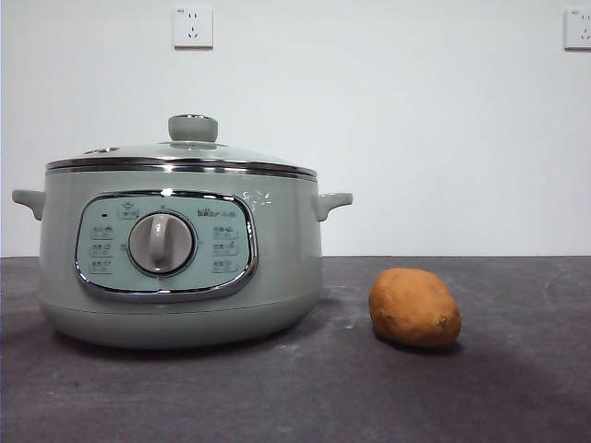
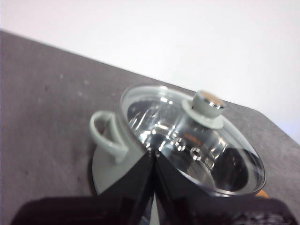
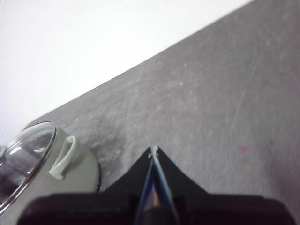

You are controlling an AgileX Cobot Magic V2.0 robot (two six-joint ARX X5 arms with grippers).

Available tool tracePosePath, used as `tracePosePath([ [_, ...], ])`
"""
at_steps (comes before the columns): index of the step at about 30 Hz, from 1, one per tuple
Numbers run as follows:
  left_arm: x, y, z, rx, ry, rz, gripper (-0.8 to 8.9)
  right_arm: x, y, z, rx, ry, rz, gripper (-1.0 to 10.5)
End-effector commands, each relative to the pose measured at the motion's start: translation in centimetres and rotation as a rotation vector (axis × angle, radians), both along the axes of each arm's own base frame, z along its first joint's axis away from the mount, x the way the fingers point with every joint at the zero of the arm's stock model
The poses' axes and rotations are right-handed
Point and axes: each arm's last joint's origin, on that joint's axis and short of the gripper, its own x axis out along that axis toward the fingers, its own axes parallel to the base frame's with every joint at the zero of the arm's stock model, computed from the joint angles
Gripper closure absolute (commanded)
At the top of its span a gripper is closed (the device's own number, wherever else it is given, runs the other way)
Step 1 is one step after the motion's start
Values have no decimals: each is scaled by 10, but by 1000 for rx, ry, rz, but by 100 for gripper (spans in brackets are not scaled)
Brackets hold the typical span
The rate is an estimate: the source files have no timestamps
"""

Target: Pick up the potato,open the lid,put the potato in the pot,close the lid

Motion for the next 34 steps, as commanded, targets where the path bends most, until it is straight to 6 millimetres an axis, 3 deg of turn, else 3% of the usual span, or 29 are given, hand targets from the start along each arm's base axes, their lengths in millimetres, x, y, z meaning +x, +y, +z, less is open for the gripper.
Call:
tracePosePath([
  [1,1,0,21,94,-36,-9,821,6,0,23,-88,-32,16,963],
  [8,16,0,72,197,-6,-29,820,30,2,74,-125,1,44,962],
  [15,45,-3,106,197,54,-140,817,59,11,101,-188,90,313,962],
  [19,66,-6,114,176,99,-259,783,75,16,101,-145,137,464,888],
  [21,75,-7,115,162,128,-295,649,81,18,98,-132,156,498,770],
  [23,82,-7,115,155,149,-312,485,85,20,95,-131,182,501,579],
  [26,89,-9,117,153,160,-320,436,89,24,91,-128,209,515,376],
  [30,92,-13,122,159,141,-340,436,91,34,87,-137,237,516,379],
  [34,92,-19,131,165,115,-369,436,94,55,82,-193,283,491,380],
])
